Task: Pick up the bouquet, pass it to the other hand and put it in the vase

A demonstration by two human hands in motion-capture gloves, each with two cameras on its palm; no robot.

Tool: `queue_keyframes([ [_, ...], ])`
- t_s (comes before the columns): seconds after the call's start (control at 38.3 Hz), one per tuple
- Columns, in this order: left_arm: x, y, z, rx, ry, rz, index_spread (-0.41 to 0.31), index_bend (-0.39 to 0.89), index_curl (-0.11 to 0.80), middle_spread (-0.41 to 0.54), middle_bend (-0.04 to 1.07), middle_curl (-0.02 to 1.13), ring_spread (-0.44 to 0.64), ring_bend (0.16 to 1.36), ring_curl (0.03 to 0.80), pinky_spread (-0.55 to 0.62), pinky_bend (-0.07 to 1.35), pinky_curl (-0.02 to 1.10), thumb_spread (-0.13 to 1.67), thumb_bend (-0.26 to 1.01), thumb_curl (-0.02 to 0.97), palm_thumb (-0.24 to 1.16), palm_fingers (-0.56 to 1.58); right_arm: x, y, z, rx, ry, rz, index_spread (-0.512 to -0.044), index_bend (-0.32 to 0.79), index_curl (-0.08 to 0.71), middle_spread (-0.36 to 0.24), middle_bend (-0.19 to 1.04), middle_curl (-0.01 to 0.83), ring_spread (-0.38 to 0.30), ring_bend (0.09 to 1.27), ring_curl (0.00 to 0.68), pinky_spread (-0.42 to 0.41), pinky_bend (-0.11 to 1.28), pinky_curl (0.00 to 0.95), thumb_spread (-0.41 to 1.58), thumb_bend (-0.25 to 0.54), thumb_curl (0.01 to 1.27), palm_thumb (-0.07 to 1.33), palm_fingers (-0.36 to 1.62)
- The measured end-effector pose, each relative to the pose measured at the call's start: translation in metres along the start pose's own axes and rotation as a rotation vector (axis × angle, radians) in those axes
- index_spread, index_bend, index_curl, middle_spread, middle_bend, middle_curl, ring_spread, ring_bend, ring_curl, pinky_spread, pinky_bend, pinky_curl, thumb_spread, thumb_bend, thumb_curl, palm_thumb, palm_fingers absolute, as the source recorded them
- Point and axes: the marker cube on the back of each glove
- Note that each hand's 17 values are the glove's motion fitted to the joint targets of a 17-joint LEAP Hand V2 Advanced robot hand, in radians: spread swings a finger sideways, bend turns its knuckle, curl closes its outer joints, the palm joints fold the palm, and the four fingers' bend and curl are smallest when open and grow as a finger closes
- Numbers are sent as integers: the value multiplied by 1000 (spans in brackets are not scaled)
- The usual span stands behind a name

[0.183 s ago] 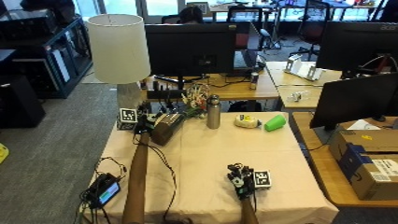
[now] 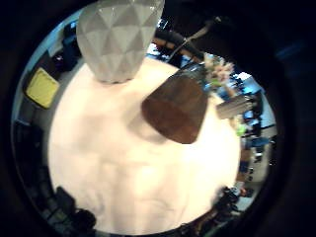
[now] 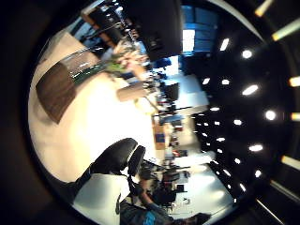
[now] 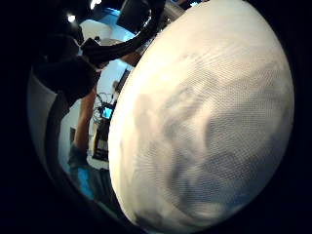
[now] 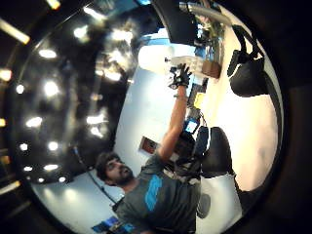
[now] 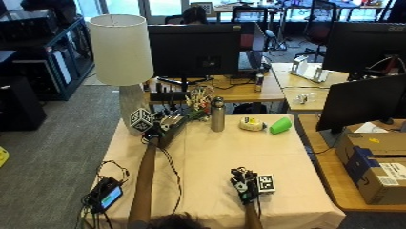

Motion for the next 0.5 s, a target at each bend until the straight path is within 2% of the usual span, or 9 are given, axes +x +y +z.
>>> queue_keyframes([
  [0.08, -13, -20, 26, -7, -289, -51, -34, 69, 32, 18, 257, 175, 203, 578, 199, 350, 522, 205, 619, 27, 162, 265, 285, 7, 3, -1, 6, 73, 69, -244, 236, 242, -133, 368, 231, -92, 323, 225, 162, 307, 197, 570, 317, 273, 735, 1007],
  [0.16, -26, -33, 41, -54, -551, -152, -18, 76, 42, 48, 257, 196, 239, 604, 214, 370, 540, 224, 664, 4, 184, 277, 262, 7, 3, 0, 5, 82, 80, -259, 215, 266, -140, 356, 254, -97, 309, 242, 172, 295, 213, 619, 286, 302, 753, 1007],
  [0.26, -35, -30, 64, -337, -776, -323, 13, 63, 47, 93, 255, 217, 278, 633, 231, 388, 579, 251, 703, -20, 209, 287, 229, -2, 3, 4, -8, 28, 16, -273, 188, 291, -147, 337, 279, -102, 289, 258, 181, 282, 229, 667, 245, 336, 773, 1013],
  [0.31, -38, -25, 72, -486, -848, -389, 27, 56, 47, 111, 257, 226, 295, 653, 239, 392, 597, 261, 716, -27, 221, 288, 215, -8, 3, 6, -18, -3, -41, -277, 180, 301, -149, 327, 290, -104, 281, 265, 184, 275, 236, 684, 226, 352, 783, 1015],
  [0.37, -38, -22, 75, -567, -898, -420, 47, 46, 44, 133, 256, 234, 309, 682, 248, 393, 625, 273, 726, -30, 231, 288, 221, -4, 3, 4, -14, 53, -56, -281, 174, 310, -151, 318, 300, -105, 273, 272, 186, 268, 242, 699, 207, 368, 792, 1016],
  [0.39, -38, -21, 76, -585, -916, -424, 87, -29, 17, 175, 249, 234, 307, 734, 265, 378, 684, 294, 726, -38, 235, 278, 235, 2, 4, 1, -5, 124, -28, -282, 171, 314, -151, 314, 305, -105, 270, 276, 187, 265, 245, 706, 197, 375, 796, 1017],
  [0.44, -40, -24, 77, -583, -923, -422, 129, -65, -10, 224, 241, 237, 306, 802, 282, 356, 751, 313, 731, -34, 244, 283, 257, 17, 6, -7, 17, 291, 72, -285, 167, 321, -153, 307, 314, -106, 264, 282, 189, 259, 251, 717, 179, 390, 805, 1018],
  [0.5, -45, -27, 77, -543, -896, -413, 155, -98, -33, 211, 286, 246, 233, 871, 293, 274, 797, 322, 750, -9, 264, 340, 379, 25, 8, -11, 30, 401, 162, -286, 163, 327, -154, 299, 323, -107, 258, 289, 190, 254, 257, 728, 162, 403, 816, 1018],
])
